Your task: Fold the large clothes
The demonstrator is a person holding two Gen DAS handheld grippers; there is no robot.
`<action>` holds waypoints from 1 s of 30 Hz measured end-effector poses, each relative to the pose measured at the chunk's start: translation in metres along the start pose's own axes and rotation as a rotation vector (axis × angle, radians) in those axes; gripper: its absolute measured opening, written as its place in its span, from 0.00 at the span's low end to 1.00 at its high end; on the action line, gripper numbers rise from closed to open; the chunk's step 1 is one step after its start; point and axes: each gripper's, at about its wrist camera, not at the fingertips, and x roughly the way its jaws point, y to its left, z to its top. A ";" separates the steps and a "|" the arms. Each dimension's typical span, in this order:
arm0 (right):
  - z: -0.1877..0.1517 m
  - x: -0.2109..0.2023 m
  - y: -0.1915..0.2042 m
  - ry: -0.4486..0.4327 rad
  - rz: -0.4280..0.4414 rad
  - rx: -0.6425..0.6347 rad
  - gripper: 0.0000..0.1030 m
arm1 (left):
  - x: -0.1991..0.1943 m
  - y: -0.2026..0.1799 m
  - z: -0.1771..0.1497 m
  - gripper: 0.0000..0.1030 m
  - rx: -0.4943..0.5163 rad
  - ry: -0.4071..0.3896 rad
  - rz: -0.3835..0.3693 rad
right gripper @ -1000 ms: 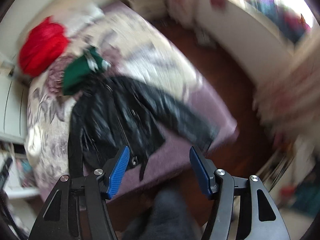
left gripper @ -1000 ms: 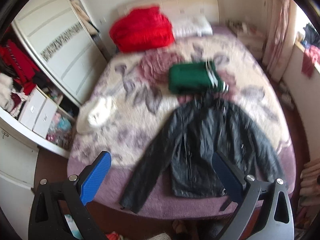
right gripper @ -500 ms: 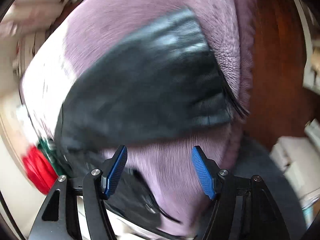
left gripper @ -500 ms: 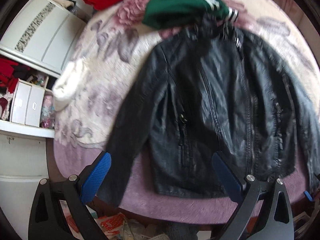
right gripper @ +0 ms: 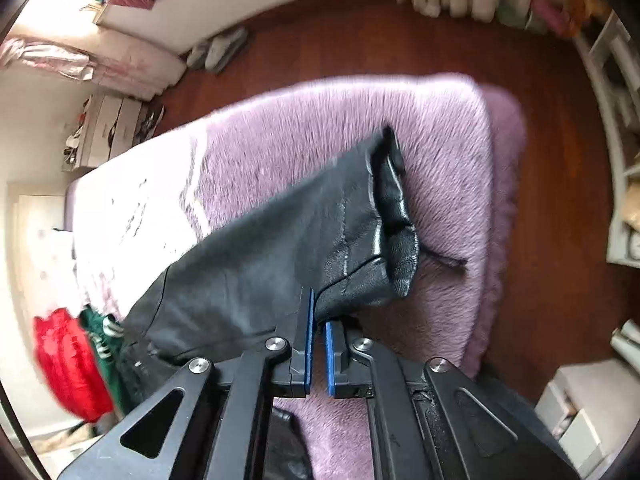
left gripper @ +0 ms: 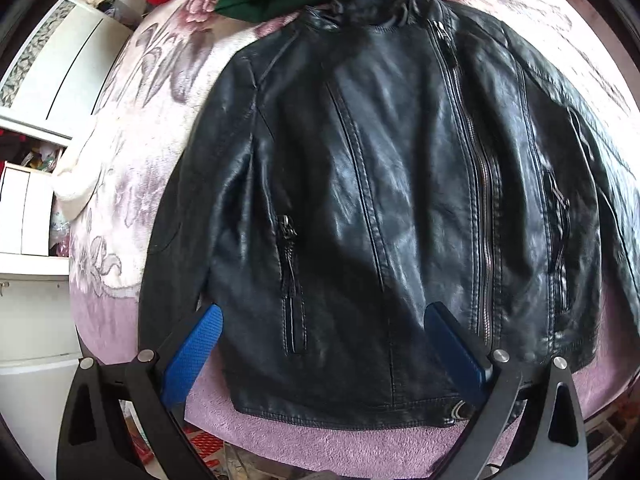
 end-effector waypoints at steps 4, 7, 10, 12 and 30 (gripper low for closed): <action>-0.001 0.065 -0.041 0.167 0.211 0.255 0.54 | 0.008 -0.002 0.000 1.00 0.011 0.010 0.007; -0.004 0.090 -0.045 0.097 0.302 0.359 0.57 | 0.016 -0.001 0.004 1.00 0.010 0.000 0.017; -0.012 0.091 -0.025 -0.046 0.373 0.383 0.29 | 0.030 -0.003 0.021 1.00 0.015 -0.023 0.021; -0.016 0.097 -0.010 -0.075 0.453 0.400 0.22 | 0.041 -0.002 0.040 1.00 -0.012 -0.033 -0.007; 0.038 0.070 0.115 -0.165 0.345 0.087 0.05 | 0.107 -0.002 0.112 1.00 -0.036 -0.005 -0.070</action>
